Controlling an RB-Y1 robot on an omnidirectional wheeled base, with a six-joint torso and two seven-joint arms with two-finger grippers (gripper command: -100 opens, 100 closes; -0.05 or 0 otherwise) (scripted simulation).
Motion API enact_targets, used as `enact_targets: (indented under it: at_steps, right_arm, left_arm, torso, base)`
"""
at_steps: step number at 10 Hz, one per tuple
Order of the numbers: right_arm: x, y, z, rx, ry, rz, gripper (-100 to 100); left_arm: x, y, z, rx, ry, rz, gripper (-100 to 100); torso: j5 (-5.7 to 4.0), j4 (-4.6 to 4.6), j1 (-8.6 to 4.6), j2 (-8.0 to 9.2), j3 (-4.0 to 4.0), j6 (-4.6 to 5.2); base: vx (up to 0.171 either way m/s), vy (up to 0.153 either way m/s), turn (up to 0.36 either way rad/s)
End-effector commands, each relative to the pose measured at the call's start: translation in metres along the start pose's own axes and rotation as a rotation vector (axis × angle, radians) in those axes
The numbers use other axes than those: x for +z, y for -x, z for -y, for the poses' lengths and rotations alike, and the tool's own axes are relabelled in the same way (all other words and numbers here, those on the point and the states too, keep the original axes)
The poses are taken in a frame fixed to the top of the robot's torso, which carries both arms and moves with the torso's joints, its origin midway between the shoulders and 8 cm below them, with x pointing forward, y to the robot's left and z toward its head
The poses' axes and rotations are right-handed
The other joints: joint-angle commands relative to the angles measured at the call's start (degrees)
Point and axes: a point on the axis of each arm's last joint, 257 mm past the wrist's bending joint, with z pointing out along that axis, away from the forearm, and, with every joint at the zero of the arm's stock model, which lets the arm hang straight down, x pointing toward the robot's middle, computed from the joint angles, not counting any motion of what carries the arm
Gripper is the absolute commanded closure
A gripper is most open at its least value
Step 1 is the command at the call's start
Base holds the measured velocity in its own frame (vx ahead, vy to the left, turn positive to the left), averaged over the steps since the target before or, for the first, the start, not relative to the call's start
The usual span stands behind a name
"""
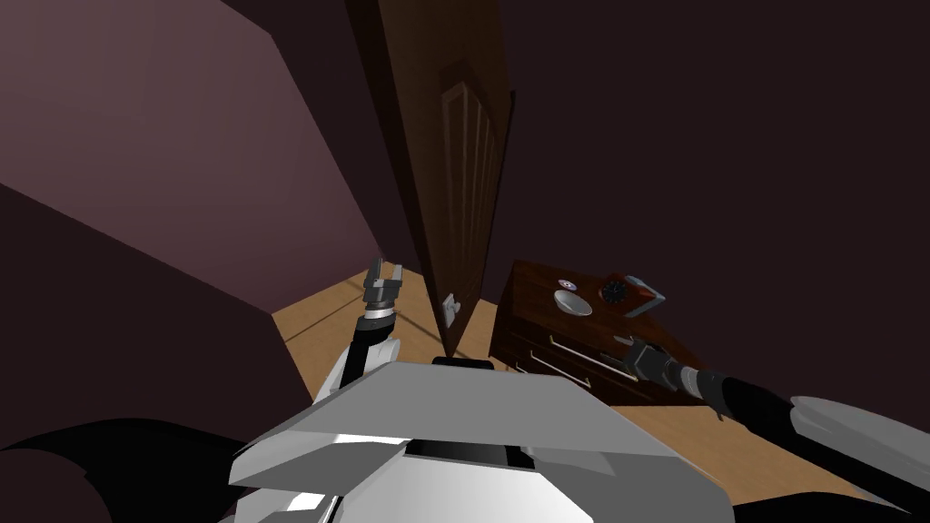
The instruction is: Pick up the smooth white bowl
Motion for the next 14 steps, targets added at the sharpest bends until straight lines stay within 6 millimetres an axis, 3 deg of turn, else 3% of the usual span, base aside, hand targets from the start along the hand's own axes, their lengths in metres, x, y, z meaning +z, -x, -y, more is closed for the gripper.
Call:
enact_targets:
  at_steps: [1, 3, 5, 7, 8, 10, 12, 13, 14]
  right_arm:
    - [-0.003, -0.006, 0.013, -0.031, -0.010, -0.032, -100]
    - [-0.017, -0.028, 0.042, -0.131, -0.033, -0.138, -100]
    - [-0.019, -0.031, 0.045, -0.131, -0.037, -0.146, -100]
    - [-0.035, -0.053, 0.070, -0.209, -0.054, -0.246, -100]
    - [-0.035, -0.053, 0.070, -0.209, -0.054, -0.246, -100]
    - [-0.049, -0.073, 0.085, -0.263, -0.058, -0.328, -100]
    - [-0.060, -0.093, 0.086, -0.289, -0.045, -0.389, -100]
    - [-0.055, -0.090, 0.084, -0.281, -0.050, -0.369, -100]
    - [-0.055, -0.091, 0.084, -0.283, -0.049, -0.373, 0]
  left_arm:
    - [0.000, 0.000, 0.000, 0.000, 0.000, 0.000, 0]
    - [0.000, 0.000, 0.000, 0.000, 0.000, 0.000, 0]
    - [0.000, 0.000, 0.000, 0.000, 0.000, 0.000, 0]
    - [0.000, 0.000, 0.000, 0.000, 0.000, 0.000, 0]
    - [0.000, 0.000, 0.000, 0.000, 0.000, 0.000, 0]
    - [0.000, 0.000, 0.000, 0.000, 0.000, 0.000, 0]
    - [0.000, 0.000, 0.000, 0.000, 0.000, 0.000, 0]
    - [0.000, 0.000, 0.000, 0.000, 0.000, 0.000, 0]
    - [0.000, 0.000, 0.000, 0.000, 0.000, 0.000, 0]
  torso:
    - [0.00, 0.00, 0.00, 0.00, 0.00, 0.00]
    - [-0.02, -0.01, -0.09, -0.03, -0.02, -0.02]
    - [0.01, -0.02, 0.00, -0.07, -0.05, 0.02]
    - [-0.04, 0.02, -0.16, 0.09, 0.05, 0.01]
    - [0.00, -0.01, -0.02, -0.05, -0.03, -0.01]
    - [-0.02, -0.01, -0.04, -0.01, -0.01, 0.02]
    - [-0.01, -0.04, -0.06, -0.16, -0.10, 0.00]
    - [-0.04, -0.04, -0.13, -0.13, -0.08, 0.03]
    - [-0.05, 0.01, -0.26, 0.08, 0.03, 0.05]
  base:
    - [0.065, 0.102, 0.058]
    - [0.090, 0.099, 0.143]
    - [0.060, 0.082, 0.024]
    - [0.074, 0.087, 0.140]
    - [0.075, 0.094, 0.058]
    - [0.094, 0.101, 0.102]
    - [0.118, 0.076, 0.124]
    - [0.045, 0.029, 0.011]
    - [0.010, 0.006, -0.001]
